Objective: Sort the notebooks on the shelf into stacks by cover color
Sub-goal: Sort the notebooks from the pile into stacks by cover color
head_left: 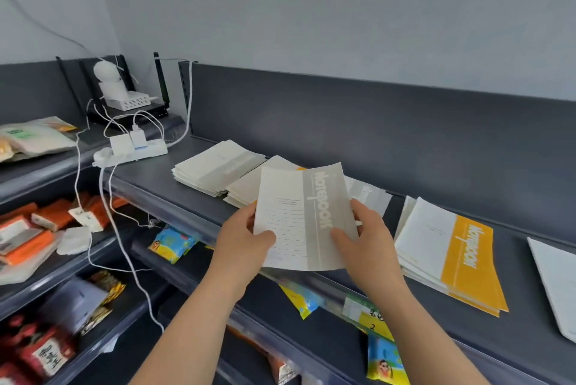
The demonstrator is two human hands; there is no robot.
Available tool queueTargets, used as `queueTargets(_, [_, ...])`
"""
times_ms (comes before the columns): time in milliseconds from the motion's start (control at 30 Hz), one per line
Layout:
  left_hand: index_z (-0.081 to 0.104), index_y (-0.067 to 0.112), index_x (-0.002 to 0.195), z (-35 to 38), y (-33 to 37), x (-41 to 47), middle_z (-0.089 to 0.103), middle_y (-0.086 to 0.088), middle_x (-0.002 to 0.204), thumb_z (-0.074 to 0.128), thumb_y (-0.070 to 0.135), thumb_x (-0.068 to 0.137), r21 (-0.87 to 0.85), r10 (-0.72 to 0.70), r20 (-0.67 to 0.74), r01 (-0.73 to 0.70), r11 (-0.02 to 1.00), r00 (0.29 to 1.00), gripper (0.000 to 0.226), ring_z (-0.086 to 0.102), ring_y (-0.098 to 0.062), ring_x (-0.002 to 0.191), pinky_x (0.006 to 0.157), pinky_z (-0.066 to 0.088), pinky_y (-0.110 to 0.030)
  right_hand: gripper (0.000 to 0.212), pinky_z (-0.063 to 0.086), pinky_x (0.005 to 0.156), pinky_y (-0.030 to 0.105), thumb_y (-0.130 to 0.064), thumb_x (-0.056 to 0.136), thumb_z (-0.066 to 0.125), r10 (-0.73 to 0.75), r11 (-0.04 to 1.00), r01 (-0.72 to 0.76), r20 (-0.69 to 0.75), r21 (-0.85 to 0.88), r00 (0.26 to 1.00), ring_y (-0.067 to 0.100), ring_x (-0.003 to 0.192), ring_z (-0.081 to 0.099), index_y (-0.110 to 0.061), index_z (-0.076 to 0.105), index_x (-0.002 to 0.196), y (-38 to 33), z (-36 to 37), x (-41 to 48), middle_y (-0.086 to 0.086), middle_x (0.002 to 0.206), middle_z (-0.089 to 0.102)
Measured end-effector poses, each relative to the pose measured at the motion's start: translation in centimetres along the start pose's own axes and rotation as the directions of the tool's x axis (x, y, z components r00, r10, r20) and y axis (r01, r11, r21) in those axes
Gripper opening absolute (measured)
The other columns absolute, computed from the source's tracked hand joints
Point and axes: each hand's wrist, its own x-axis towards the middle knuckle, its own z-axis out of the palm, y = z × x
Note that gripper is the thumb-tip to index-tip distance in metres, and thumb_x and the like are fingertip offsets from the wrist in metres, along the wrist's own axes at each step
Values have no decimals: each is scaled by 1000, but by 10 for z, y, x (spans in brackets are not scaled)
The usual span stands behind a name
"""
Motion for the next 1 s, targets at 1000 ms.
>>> queueTargets(1000, [67,30,98,-164,-41,283,68,15,88,39,-10,80,317,200,80,-215,924,976,52,61,-9,84,61,42,-9,23,36,91,33,-42,89,50,144,882,-134,-11,-452,989,16,86,57,-24,59,101,-71,233,184,-8,85,62])
